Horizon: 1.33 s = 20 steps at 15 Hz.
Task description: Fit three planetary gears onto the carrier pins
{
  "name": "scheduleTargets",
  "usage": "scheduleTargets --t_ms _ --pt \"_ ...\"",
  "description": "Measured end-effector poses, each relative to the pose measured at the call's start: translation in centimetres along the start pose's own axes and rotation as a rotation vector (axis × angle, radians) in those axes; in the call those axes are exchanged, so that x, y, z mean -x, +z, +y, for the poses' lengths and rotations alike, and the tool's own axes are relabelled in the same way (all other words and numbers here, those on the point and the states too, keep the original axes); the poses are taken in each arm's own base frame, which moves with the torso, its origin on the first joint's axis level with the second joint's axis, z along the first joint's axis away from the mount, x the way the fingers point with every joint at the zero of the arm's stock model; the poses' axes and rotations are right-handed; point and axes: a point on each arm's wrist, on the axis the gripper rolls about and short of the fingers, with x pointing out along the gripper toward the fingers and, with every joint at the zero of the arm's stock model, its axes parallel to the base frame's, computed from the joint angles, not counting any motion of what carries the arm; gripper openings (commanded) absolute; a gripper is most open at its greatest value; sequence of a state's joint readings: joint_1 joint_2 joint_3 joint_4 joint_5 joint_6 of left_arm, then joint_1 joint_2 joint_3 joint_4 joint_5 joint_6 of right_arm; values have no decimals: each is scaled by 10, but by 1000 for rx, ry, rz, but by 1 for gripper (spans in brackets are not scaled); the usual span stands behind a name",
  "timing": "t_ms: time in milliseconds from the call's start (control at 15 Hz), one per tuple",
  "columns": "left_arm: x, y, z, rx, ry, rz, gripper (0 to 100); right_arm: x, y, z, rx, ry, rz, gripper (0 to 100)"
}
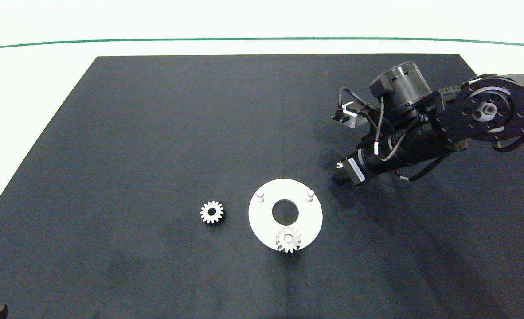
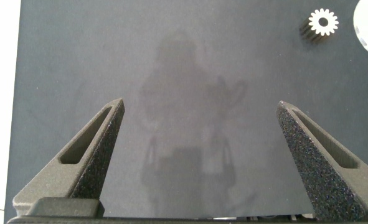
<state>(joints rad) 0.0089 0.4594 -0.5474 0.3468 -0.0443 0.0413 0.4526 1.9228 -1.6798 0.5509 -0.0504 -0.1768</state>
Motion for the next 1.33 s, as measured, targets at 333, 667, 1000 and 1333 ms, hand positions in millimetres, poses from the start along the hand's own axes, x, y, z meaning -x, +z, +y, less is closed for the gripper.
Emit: scheduleTargets --t_ms 333,667,1000,1333 --pt "0 0 0 0 0 0 100 0 0 0 0 1 1 21" --pt "0 0 0 0 0 -1 100 0 -1 1 1 2 4 11" --pt "-1 -1 0 0 -2 5 100 12 -5 7 14 17 30 10" --pt "-2 0 0 1 -1 10 100 96 24 48 124 24 -64 10"
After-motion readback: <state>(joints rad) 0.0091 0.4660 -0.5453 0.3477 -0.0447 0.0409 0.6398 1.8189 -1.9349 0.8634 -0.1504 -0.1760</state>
